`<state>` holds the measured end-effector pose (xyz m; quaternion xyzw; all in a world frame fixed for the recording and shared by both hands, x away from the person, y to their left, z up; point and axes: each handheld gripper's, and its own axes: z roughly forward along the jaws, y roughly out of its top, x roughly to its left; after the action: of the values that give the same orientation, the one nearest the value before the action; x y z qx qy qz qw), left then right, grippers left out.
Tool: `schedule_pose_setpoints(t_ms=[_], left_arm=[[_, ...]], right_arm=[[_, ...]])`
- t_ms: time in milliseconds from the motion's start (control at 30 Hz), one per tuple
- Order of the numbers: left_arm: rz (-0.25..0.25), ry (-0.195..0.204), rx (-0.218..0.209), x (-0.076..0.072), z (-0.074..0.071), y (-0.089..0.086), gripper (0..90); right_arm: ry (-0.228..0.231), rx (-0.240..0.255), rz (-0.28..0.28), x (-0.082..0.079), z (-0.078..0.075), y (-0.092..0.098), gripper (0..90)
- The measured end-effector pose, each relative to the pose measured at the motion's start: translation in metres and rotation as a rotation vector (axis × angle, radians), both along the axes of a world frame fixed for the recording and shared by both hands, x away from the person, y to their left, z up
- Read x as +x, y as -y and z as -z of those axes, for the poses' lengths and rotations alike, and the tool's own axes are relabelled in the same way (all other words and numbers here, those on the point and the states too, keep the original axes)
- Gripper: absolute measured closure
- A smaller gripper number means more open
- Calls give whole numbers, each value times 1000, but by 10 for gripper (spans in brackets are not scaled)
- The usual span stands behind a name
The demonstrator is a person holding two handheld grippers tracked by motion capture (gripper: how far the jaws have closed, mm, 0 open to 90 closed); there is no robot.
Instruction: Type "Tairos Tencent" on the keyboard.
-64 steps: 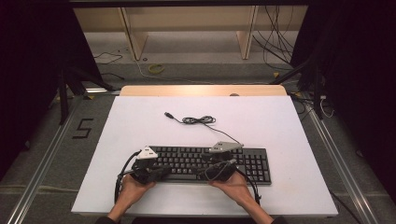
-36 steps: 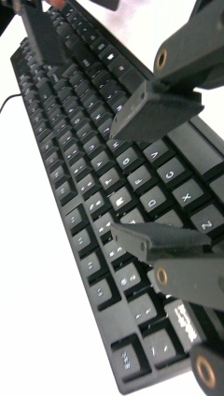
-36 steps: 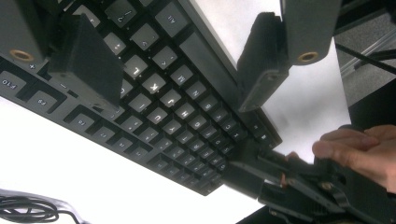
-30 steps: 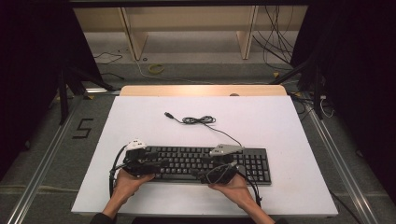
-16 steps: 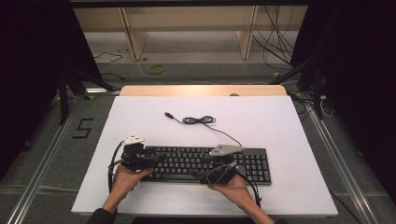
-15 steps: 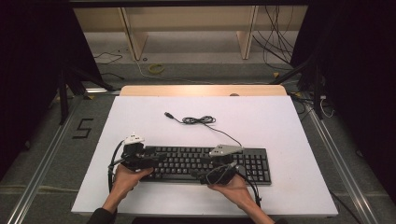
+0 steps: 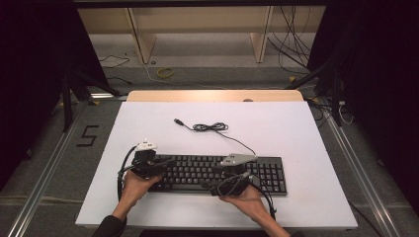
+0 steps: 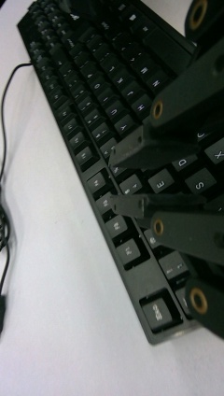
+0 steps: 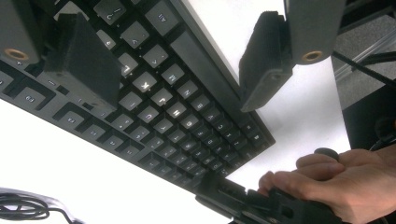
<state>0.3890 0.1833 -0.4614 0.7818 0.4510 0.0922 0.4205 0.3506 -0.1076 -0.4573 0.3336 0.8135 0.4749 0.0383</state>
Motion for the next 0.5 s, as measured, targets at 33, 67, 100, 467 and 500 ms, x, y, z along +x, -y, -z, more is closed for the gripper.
schedule_pose_setpoints(t_ms=[33, 67, 100, 467, 500], left_arm=[[4, -5, 4, 0, 1, 2, 777], [11, -6, 16, 0, 2, 3, 803], [16, -13, 20, 1, 3, 4, 824], [42, -44, 65, 2, 11, 13, 890], [43, -45, 68, 3, 11, 13, 890]], right_arm=[[1, 1, 0, 0, 0, 0, 302], [0, 2, 1, 0, 0, 0, 301], [0, 0, 0, 0, 0, 0, 300], [10, 1, -3, -2, 0, 3, 287], [9, 3, -1, -3, 0, 3, 286]])
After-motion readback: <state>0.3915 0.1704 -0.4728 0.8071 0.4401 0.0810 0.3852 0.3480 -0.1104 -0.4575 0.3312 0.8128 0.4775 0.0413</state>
